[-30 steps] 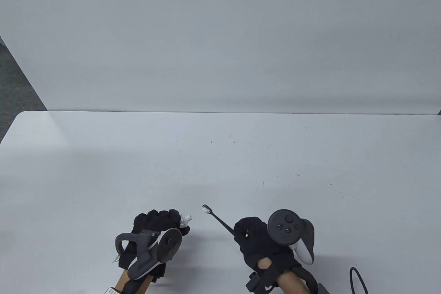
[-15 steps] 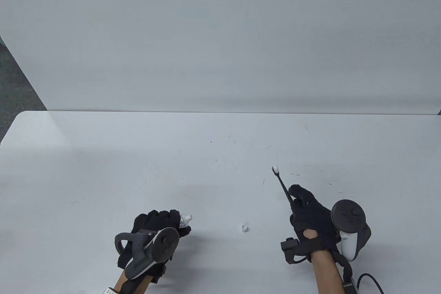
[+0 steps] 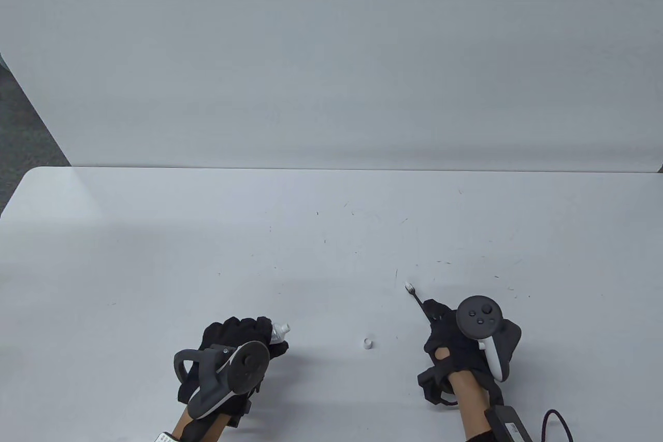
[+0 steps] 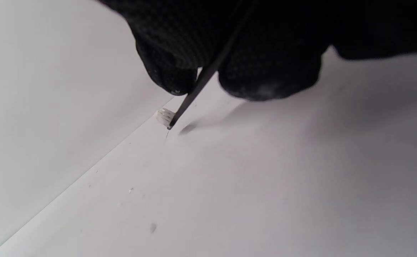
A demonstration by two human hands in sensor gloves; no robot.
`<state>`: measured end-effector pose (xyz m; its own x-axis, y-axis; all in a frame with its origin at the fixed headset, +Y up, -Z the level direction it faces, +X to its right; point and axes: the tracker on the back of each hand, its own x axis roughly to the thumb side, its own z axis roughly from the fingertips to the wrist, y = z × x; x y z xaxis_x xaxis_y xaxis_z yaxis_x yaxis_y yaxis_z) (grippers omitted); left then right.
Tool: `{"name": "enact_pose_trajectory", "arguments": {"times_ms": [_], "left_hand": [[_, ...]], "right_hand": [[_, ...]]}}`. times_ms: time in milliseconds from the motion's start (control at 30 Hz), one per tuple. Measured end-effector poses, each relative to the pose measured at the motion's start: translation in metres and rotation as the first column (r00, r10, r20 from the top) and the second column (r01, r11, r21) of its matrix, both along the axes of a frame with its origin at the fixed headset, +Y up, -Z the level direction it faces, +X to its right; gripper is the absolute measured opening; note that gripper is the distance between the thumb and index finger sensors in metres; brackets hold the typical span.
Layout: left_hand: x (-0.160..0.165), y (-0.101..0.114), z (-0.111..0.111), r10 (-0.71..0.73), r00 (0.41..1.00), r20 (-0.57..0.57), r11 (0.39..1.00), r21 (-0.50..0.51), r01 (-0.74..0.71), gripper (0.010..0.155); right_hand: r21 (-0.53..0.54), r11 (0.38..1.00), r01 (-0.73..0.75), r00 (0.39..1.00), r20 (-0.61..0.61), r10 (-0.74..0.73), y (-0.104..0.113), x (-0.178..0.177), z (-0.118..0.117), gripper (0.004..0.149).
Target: Squeeze toothpaste onto toothbrush
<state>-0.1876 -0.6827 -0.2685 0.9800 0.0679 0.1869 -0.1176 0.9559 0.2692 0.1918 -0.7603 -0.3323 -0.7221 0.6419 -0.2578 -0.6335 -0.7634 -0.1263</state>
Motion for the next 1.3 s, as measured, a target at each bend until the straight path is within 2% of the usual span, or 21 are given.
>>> {"name": "enact_pose_trajectory", "arguments": {"times_ms": [133, 233, 433, 633, 833, 967, 1133, 1167, 1300], "left_hand": [[0.000, 0.000, 0.000, 0.005, 1.000, -0.001, 1.000, -0.007, -0.005, 0.070], [0.000, -0.001, 0.000, 0.012, 1.000, 0.002, 1.000, -0.010, -0.012, 0.070], [0.000, -0.001, -0.001, 0.017, 1.000, 0.007, 1.000, -0.012, -0.017, 0.070], [0.000, -0.002, -0.001, 0.021, 1.000, 0.012, 1.000, -0.008, -0.021, 0.070], [-0.001, -0.001, -0.001, 0.025, 1.000, 0.009, 1.000, -0.005, -0.025, 0.070], [-0.001, -0.002, -0.001, 0.027, 1.000, 0.010, 1.000, -0.005, -0.027, 0.070], [0.000, -0.002, 0.000, 0.026, 1.000, 0.015, 1.000, -0.006, -0.026, 0.070], [0.000, -0.002, 0.000, 0.026, 1.000, 0.016, 1.000, -0.005, -0.026, 0.070], [0.001, -0.002, 0.000, 0.028, 0.999, 0.022, 1.000, -0.005, -0.028, 0.070]], "right_hand": [[0.005, 0.991, -0.137, 0.990, -0.035, 0.137, -0.002, -0.014, -0.003, 0.043], [0.013, 0.976, -0.218, 0.969, -0.115, 0.218, -0.002, -0.023, -0.003, 0.044], [-0.022, 0.943, -0.331, 0.930, -0.179, 0.322, -0.005, -0.035, -0.003, 0.042], [-0.011, 0.937, -0.348, 0.922, -0.185, 0.340, -0.005, -0.037, -0.002, 0.043], [-0.014, 0.966, -0.257, 0.954, -0.165, 0.251, 0.002, -0.027, 0.000, 0.046], [0.085, 0.968, -0.237, 0.957, -0.149, 0.248, 0.017, -0.029, 0.005, 0.049], [0.288, 0.919, -0.268, 0.899, -0.269, 0.346, 0.036, -0.061, 0.016, 0.047], [0.328, 0.903, -0.278, 0.872, -0.308, 0.380, 0.038, -0.074, 0.019, 0.047], [0.367, 0.851, -0.376, 0.745, -0.427, 0.513, 0.032, -0.114, 0.024, 0.046]]}}
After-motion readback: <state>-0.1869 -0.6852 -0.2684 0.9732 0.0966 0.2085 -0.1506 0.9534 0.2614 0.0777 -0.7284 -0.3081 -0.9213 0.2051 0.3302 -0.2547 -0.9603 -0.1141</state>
